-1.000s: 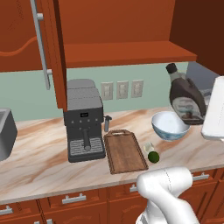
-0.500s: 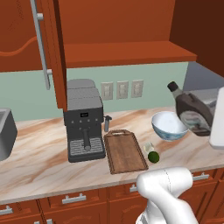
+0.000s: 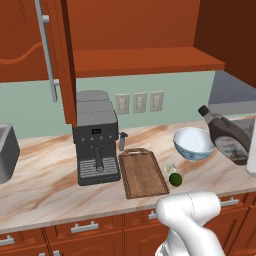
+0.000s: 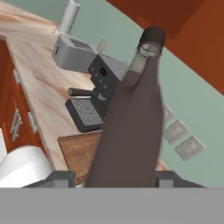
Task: Open the cabinet. Place the bowl and condiment on the counter. Then place the lime and garlic on the cutting board.
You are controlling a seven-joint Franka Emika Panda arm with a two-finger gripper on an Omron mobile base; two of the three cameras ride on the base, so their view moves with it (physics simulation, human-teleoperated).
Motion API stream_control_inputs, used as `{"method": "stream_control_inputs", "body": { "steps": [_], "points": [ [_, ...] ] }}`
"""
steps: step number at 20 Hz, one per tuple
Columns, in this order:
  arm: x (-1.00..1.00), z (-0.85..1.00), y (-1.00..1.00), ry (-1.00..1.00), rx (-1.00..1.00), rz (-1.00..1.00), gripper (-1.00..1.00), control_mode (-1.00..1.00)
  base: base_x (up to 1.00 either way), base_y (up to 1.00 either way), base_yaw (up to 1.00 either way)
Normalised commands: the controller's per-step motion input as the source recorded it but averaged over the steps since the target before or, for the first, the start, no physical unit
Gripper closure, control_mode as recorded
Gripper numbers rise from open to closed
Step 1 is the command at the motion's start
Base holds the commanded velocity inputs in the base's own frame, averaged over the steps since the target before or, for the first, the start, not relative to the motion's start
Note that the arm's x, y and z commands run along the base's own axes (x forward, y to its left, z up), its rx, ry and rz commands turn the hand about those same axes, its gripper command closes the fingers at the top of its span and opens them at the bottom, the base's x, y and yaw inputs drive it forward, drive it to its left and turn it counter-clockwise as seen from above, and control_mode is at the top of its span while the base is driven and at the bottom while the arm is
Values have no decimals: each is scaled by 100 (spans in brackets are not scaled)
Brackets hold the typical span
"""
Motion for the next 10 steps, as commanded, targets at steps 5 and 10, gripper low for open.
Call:
{"method": "stream_control_inputs", "body": {
  "steps": [5,10],
  "points": [
    [0,-41,-26,4,0,-10,100,-100,0,0,0],
    [1,-50,-14,6,0,-9,100,-100,0,0,0]
  ]
}}
